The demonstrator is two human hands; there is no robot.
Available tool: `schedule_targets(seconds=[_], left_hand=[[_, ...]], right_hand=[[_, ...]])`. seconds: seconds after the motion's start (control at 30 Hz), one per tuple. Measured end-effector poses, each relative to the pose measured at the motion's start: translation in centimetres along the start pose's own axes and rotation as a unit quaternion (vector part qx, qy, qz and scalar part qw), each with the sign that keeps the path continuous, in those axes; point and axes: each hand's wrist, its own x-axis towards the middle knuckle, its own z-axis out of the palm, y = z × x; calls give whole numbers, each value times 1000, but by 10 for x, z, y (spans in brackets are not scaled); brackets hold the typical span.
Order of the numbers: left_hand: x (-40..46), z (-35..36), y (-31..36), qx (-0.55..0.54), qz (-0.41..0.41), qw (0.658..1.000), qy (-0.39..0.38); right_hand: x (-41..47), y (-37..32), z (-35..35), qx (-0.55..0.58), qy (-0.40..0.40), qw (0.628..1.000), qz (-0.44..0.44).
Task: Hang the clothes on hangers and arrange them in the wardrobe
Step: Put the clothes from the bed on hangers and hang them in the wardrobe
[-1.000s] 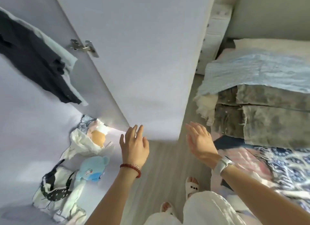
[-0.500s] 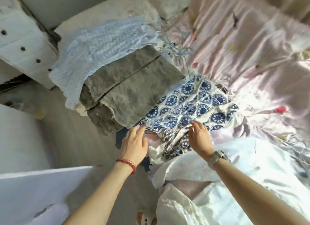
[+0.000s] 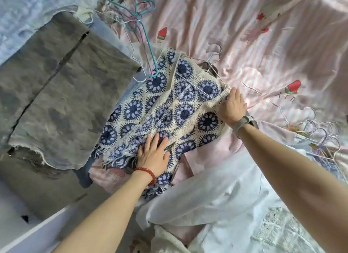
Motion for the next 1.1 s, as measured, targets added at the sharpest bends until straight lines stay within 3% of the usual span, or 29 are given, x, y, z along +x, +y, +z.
schedule_targets(seconds=[0.17,0.3,0.43,0.6,0.67,0.9,1.1], left_hand=[[10,7,-6,-3,-10,999,-53],[14,-7,-5,5,1,998,-65],[25,-52,10,-21,44,994,97],[61,-141,38,-36,120,948,293],[78,-174,49,14,138,936,322],[107,-205,53,180,124,967,135],[98,-200,54,182,191,950,167]], right_hand=[[29,1,2,38,5,999,27],[21,-11,8,145,3,989,-32],[-17,-9,12,188,74,978,-59],[-55,18,1,213,139,965,-70],[-66,25,-4,189,150,967,-76],[-88,43,-9,215,169,951,-145],[-93,65,-11,126,210,959,-141]])
